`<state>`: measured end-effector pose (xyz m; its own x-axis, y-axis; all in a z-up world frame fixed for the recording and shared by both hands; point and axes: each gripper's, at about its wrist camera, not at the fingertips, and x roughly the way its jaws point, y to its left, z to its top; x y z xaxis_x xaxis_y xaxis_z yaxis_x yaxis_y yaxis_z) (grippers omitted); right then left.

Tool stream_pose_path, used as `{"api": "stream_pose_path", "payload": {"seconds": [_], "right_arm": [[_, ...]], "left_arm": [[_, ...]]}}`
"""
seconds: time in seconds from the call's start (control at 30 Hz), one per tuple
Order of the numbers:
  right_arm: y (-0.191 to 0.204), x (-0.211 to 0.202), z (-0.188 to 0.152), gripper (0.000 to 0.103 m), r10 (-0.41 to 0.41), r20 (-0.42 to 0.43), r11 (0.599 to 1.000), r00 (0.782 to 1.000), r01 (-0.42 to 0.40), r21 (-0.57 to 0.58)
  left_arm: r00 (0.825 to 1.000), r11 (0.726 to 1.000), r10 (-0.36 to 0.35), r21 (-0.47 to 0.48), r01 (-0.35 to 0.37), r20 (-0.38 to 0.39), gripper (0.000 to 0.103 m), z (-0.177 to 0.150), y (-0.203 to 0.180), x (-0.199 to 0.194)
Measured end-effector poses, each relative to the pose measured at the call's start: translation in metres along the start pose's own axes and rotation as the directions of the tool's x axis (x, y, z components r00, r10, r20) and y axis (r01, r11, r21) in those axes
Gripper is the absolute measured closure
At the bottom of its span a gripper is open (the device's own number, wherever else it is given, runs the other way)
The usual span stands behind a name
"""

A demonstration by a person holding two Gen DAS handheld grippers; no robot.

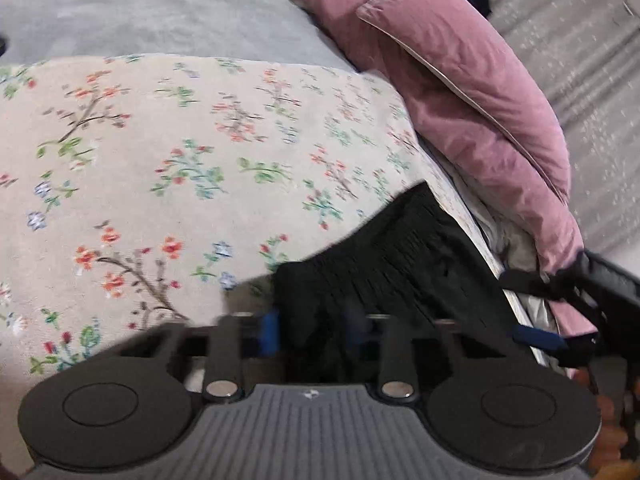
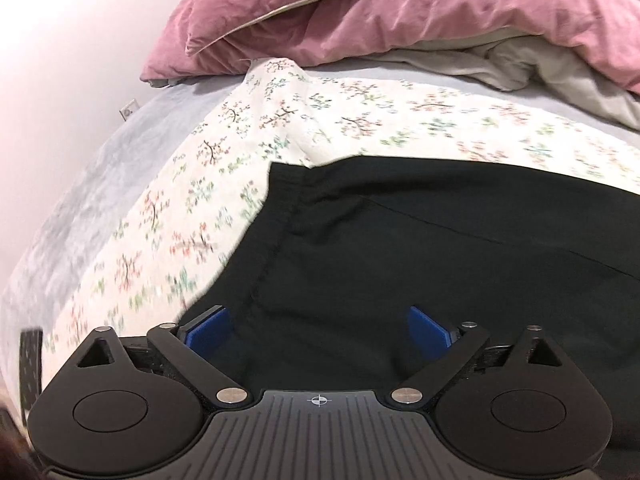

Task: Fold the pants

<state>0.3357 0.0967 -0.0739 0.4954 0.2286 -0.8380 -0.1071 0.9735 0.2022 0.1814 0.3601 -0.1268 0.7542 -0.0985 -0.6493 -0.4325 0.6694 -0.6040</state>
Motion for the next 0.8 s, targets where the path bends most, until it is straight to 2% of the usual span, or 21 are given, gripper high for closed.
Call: {"api": "stream_pose_path", "payload": {"seconds": [0.1,0.37,0.43,0.63,0.77,0.8], "right_arm": [[0.013,0.025,0.021,0.013,0.009,-0.016,1.000,1.000,-0.009,0.016],[0.048,0.094,0.065,0.017,-0.077,-0.039,0.996,0.996,0.078,0.037],[0.055,0.109,0.070,0.028,-0.104,-0.052,0.994,0.993,0.106,0.036],[0.069,0.146,0.074,0.035,-0.221,-0.093,0.972,0.971,0.227,0.057],[0.078,0.156,0.069,0.047,-0.302,-0.057,0.953,0.952,0.303,0.008],[0.080,0.155,0.068,0.053,-0.314,-0.039,0.949,0.949,0.314,0.001]], "left_arm": [[0.999,0.998,-0.036,-0.042,0.037,0.011,0.066,0.002,0.006,-0.003],[1.000,0.999,-0.005,0.053,0.004,0.026,0.068,0.001,-0.003,-0.009],[1.000,0.999,-0.017,0.047,0.017,0.012,0.068,0.003,-0.002,-0.006],[0.999,0.998,-0.041,0.044,0.041,0.009,0.068,0.003,0.000,-0.008],[0.999,0.998,-0.045,0.052,0.045,-0.007,0.069,0.001,-0.001,-0.007],[0.999,0.998,-0.043,0.052,0.044,-0.009,0.069,0.000,-0.001,-0.007]]}}
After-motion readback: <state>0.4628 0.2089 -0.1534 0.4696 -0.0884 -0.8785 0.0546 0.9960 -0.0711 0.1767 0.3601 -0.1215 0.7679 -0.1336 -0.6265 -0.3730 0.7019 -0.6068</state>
